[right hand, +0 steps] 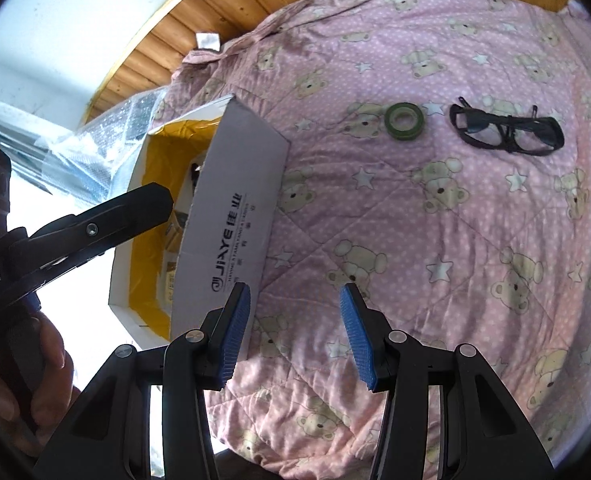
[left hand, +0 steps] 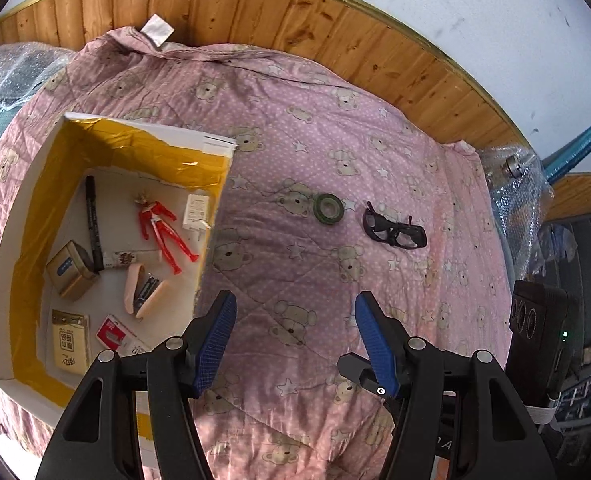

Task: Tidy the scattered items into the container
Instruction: 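Move both grippers from the box toward the green tape roll and black glasses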

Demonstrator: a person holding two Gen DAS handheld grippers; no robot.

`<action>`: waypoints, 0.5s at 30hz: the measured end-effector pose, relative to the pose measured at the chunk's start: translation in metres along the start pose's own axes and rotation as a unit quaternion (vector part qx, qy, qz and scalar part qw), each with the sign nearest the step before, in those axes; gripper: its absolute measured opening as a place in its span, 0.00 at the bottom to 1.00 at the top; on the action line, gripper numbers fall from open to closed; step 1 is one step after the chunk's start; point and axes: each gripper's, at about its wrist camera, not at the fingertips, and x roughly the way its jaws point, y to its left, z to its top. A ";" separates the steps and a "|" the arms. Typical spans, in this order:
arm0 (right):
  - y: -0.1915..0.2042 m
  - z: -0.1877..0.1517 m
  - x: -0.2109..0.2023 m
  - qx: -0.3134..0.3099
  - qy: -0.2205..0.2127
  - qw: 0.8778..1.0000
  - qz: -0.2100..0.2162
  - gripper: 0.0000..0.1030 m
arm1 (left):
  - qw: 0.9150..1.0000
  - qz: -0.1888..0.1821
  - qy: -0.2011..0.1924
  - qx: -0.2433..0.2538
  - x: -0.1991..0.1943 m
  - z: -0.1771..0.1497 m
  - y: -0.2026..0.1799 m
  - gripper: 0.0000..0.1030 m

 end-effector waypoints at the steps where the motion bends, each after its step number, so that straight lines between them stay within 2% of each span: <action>1: -0.006 0.000 -0.001 0.006 -0.002 1.000 -0.001 0.49 | 1.000 0.000 0.003 0.005 0.003 0.001 -0.005 0.61; 15: -0.078 0.022 -0.009 0.086 -0.022 0.996 -0.009 0.49 | 0.998 0.010 0.040 0.044 0.058 0.027 -0.045 0.61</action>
